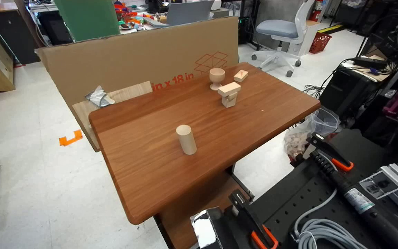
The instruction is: Move the wooden cylinder on the left backwards
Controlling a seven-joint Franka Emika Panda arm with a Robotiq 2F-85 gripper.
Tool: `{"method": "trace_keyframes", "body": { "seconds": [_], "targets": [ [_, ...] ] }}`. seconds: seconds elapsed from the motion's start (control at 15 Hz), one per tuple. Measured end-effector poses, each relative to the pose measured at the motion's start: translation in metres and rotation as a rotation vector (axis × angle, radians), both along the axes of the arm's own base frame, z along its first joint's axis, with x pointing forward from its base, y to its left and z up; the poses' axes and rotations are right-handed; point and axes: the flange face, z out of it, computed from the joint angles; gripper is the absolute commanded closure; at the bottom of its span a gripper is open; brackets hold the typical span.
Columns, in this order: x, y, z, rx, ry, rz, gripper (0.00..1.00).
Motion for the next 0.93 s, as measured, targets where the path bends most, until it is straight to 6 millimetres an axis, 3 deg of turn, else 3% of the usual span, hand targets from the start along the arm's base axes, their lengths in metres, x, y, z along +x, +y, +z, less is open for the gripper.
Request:
{"method": "trace_keyframes", "body": {
  "seconds": [0.4,0.6,0.93],
  "targets": [
    [0.016,-0.005,-0.004,-0.004,-0.012,-0.044,0.00],
    [0.040,-0.012,-0.014,-0.004,-0.042,-0.094,0.00],
    [0.091,-0.010,-0.048,-0.048,-0.063,-0.113,0.00]
  ]
}}
